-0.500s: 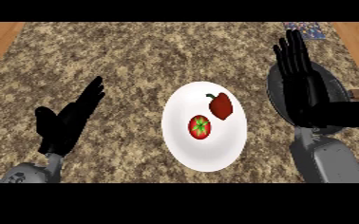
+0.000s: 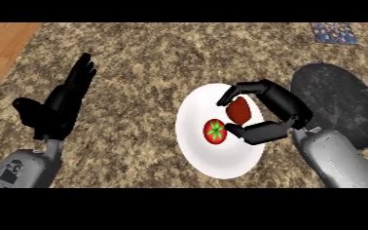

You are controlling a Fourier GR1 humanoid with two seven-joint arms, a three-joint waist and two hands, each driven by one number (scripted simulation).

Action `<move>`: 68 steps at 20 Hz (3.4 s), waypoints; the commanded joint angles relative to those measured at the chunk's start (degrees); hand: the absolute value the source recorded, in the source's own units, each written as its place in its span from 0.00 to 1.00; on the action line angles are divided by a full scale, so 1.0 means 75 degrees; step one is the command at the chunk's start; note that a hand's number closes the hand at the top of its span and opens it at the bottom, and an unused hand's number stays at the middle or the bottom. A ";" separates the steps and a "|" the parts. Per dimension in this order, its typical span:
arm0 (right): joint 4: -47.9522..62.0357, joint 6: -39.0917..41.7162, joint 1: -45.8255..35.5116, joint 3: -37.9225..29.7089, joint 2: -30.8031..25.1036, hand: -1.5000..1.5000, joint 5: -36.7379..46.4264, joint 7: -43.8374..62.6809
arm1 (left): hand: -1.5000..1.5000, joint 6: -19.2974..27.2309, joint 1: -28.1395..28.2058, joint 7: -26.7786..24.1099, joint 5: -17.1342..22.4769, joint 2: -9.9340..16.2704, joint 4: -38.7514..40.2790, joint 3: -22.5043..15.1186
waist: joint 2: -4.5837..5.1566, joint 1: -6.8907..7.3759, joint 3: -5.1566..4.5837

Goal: Pick the bell pepper from the plate and place it in the pan

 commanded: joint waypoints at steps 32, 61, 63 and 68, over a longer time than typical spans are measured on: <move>0.2427 0.3606 -0.4785 0.0442 -0.0764 0.00 0.3545 -0.2282 | 0.50 0.0135 -0.0478 -0.0359 -0.0699 -0.0774 0.1074 0.0908 | -0.0188 -0.0538 0.0001; 0.2106 0.3645 -0.3057 0.0754 0.0148 0.00 0.6696 -0.2010 | 0.50 -0.0625 -0.0199 -0.0211 -0.1282 -0.1277 0.0827 0.1685 | -0.0205 -0.0582 0.0004; 0.2580 0.3276 -0.3403 0.0899 0.0521 0.00 0.7083 -0.2007 | 0.50 -0.0304 -0.0147 0.0042 -0.1628 -0.1577 0.0658 0.1338 | -0.0196 -0.0536 0.0006; 0.2640 0.3346 -0.3391 0.0832 0.0761 0.00 0.7501 -0.2051 | 0.50 -0.1149 -0.0282 -0.0150 -0.1228 -0.1156 0.1098 0.2030 | -0.0190 -0.0566 0.0003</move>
